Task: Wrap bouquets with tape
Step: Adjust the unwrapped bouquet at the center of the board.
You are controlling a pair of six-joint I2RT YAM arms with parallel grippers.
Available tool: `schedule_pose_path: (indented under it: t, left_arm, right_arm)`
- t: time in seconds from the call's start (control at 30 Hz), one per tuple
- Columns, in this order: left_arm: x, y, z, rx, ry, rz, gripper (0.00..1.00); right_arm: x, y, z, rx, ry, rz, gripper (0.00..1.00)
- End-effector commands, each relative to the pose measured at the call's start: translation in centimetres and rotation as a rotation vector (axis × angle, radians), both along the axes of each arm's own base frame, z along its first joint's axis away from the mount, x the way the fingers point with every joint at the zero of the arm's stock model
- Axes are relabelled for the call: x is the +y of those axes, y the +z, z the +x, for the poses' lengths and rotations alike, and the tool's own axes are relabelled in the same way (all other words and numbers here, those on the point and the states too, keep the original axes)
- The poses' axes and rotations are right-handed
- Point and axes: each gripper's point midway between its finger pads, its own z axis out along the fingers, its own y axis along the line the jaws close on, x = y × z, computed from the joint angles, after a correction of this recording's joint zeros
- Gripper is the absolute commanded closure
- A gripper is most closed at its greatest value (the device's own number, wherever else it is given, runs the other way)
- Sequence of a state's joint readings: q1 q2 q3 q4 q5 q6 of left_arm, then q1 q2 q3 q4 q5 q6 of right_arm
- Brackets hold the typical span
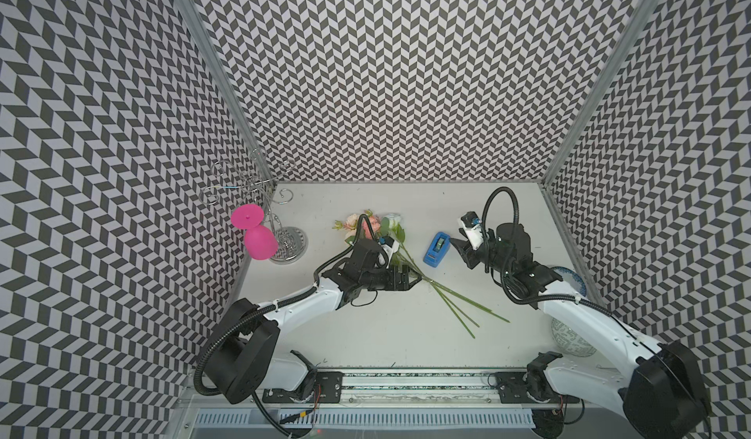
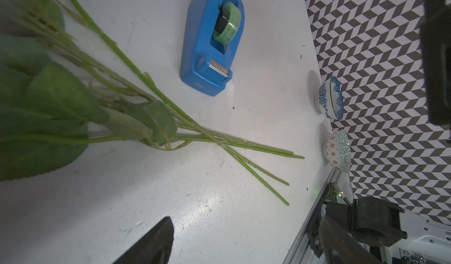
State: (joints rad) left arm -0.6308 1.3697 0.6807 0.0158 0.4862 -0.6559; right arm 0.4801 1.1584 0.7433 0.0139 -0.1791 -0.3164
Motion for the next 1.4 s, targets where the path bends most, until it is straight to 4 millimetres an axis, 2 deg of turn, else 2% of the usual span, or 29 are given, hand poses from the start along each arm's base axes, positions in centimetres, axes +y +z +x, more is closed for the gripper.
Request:
schedule_pose_path:
  t: [0.0, 0.13, 0.2, 0.27, 0.37, 0.53, 1.07, 1.37]
  left_arm:
    - [-0.3, 1.7, 0.1, -0.04, 0.007, -0.076, 0.06]
    - [0.1, 2.2, -0.2, -0.06, 0.016, -0.09, 0.06]
    - [0.1, 2.3, -0.2, -0.071, 0.016, -0.086, 0.06]
    - [0.1, 2.0, -0.2, -0.069, 0.013, -0.081, 0.06]
    - [-0.1, 1.8, -0.2, -0.066, 0.005, -0.086, 0.06]
    - [-0.2, 1.6, -0.1, -0.075, -0.002, -0.09, 0.06]
    - [-0.3, 1.1, -0.2, -0.086, -0.011, -0.097, 0.08]
    - [0.9, 1.5, 0.0, -0.097, 0.036, -0.129, 0.09]
  right_arm:
    - [2.2, -2.8, -1.2, -0.004, 0.121, -0.195, 0.56]
    - [3.3, -6.9, -2.4, 0.093, 0.153, -0.31, 0.54]
    - [3.5, -9.1, -3.5, 0.111, 0.211, -0.374, 0.32]
    - [3.5, -10.8, -4.1, 0.129, 0.23, -0.436, 0.32]
    - [3.8, -11.5, -4.1, 0.166, 0.226, -0.424, 0.34]
    - [4.5, -13.6, -4.2, 0.197, 0.235, -0.428, 0.41]
    - [4.9, -16.5, -3.3, 0.143, 0.225, -0.483, 0.55]
    - [4.9, -17.6, -3.1, 0.158, 0.227, -0.506, 0.6]
